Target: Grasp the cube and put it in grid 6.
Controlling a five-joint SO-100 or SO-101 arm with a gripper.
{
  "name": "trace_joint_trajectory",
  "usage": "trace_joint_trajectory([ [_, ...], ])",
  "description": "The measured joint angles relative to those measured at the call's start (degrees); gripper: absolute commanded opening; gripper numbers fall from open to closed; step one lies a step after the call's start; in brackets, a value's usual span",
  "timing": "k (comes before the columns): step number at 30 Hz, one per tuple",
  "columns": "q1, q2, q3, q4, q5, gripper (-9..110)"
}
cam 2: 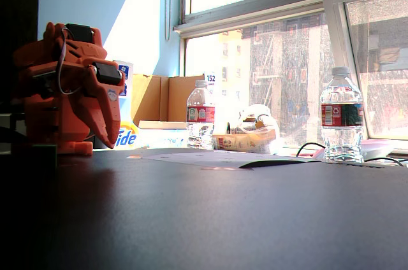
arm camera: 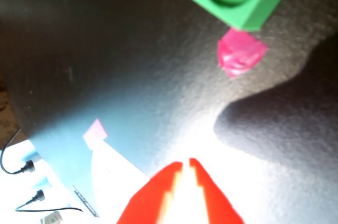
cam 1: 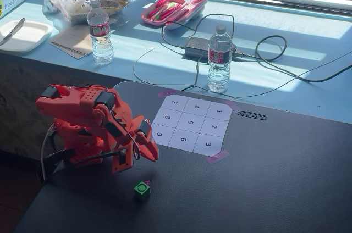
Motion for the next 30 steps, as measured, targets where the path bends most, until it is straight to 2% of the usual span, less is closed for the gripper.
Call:
trace_joint_trajectory([
  [12, 0.4, -1.0, -0.3, 0.0, 0.0, 0],
  [22, 5.0, -8.8, -3.2, -1.1, 0.0, 1],
  [30, 7.7, -17.7, -11.4, 0.4, 0.0, 7],
])
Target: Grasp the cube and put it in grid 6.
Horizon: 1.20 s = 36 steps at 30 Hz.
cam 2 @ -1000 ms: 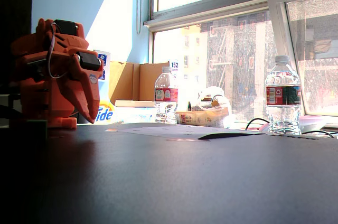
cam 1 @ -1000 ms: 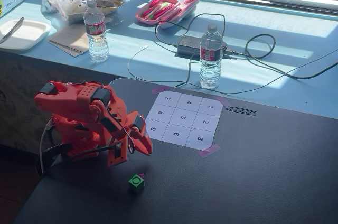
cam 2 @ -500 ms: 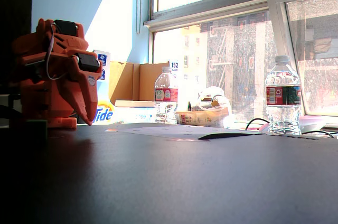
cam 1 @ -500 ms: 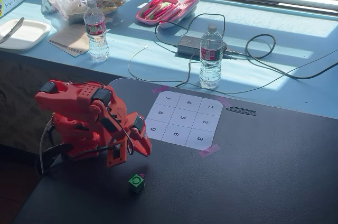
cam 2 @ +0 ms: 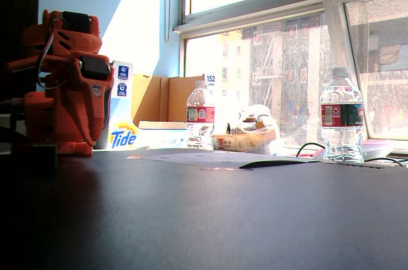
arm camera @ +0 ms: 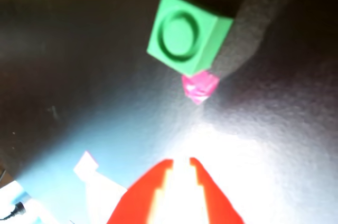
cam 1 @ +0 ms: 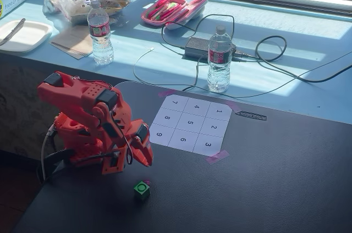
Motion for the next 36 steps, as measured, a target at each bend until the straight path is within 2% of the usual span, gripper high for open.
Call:
trace_joint_trajectory([
  [11, 6.6, -15.6, -10.7, 1.1, 0.0, 18],
  [26, 14.2, -34.5, -20.4, 0.0, 0.0, 23],
  [36, 15.6, -41.6, -25.0, -0.5, 0.0, 26],
])
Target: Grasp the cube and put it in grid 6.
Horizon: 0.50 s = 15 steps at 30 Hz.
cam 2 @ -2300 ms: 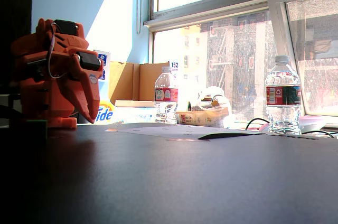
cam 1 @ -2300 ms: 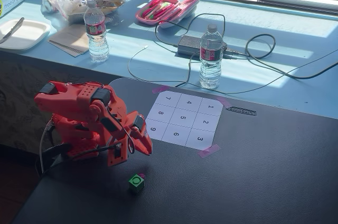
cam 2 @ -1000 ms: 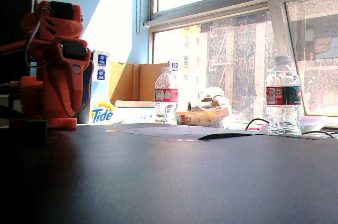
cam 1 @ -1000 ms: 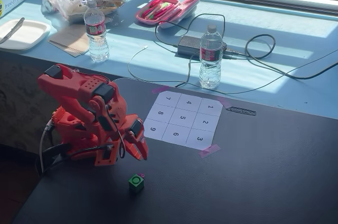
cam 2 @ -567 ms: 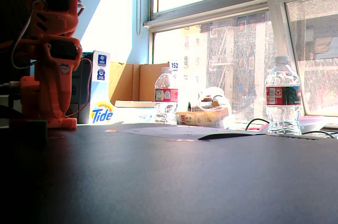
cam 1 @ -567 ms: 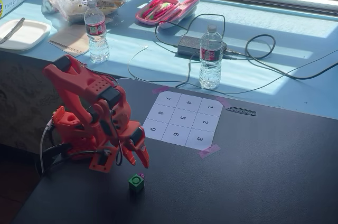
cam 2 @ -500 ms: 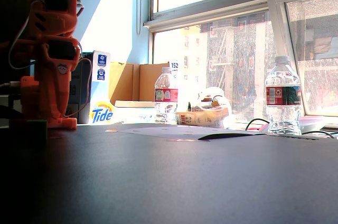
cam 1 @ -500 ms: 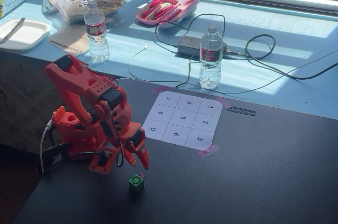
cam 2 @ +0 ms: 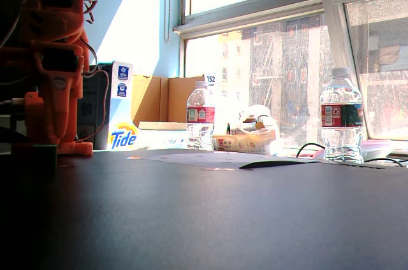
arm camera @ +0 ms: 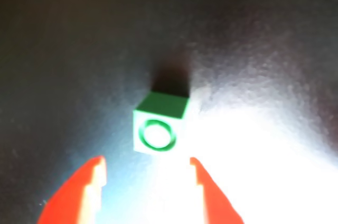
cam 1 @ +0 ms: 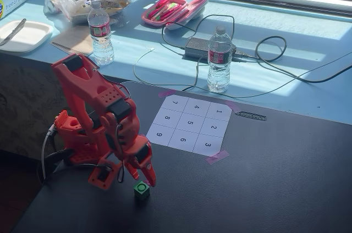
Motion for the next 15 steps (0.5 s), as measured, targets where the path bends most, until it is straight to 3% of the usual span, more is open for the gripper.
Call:
trace_joint_trajectory([
  [15, 2.0, -5.6, -1.4, -2.1, 0.0, 28],
])
